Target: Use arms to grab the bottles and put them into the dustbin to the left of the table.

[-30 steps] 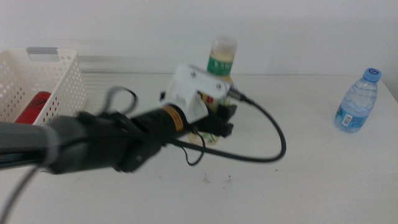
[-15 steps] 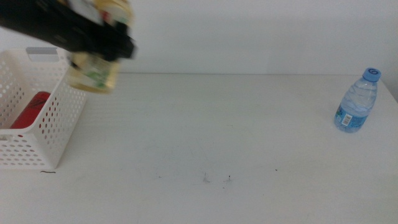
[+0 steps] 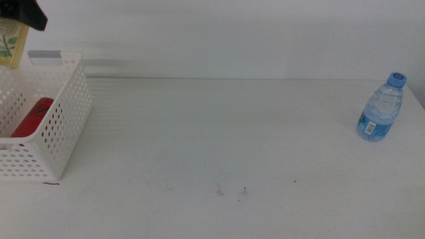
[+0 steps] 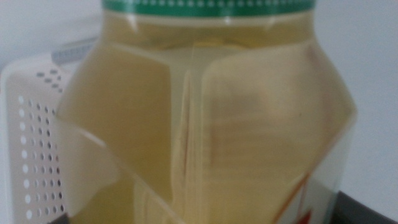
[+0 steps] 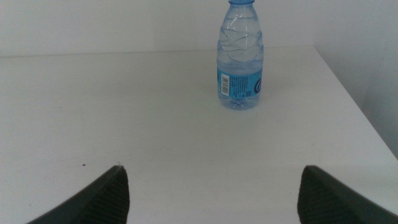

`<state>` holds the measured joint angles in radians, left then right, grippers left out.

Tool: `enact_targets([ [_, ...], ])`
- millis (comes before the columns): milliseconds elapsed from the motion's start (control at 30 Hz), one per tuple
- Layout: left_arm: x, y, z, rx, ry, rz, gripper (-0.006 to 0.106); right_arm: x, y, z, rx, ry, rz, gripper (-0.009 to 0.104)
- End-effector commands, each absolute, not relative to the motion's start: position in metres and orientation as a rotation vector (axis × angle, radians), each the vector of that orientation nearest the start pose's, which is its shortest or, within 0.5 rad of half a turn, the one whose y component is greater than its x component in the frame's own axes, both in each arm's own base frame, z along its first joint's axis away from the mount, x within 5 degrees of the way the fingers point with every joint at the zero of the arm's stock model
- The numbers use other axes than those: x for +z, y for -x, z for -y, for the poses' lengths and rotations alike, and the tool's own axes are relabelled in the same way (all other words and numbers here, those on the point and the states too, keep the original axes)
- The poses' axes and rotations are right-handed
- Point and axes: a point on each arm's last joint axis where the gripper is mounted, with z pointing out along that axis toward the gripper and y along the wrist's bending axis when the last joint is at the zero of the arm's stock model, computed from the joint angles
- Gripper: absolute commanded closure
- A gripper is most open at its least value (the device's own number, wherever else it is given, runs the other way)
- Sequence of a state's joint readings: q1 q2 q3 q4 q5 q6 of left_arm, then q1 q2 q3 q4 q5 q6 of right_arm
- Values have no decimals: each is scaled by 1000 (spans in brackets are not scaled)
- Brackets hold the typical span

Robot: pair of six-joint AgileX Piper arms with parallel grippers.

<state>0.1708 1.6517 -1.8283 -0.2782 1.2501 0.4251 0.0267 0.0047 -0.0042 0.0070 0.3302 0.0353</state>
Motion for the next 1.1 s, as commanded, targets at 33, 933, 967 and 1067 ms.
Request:
enact_targets([
  [33, 409, -357, -49, -96, -275, -2474, 102, 185, -54, -1, 35, -9, -1798, 2],
  [933, 251, -423, -121, -34, -167, -2901, 92, 185, -54, -1, 35, -9, -1798, 2],
  [967, 248, -424, -121, -34, -167, -2906, 88, 185, -54, -1, 35, -9, -1798, 2],
  [1067, 244, -425, -122, -39, -167, -2915, 70, 185, -54, -1, 35, -9, -1798, 2],
])
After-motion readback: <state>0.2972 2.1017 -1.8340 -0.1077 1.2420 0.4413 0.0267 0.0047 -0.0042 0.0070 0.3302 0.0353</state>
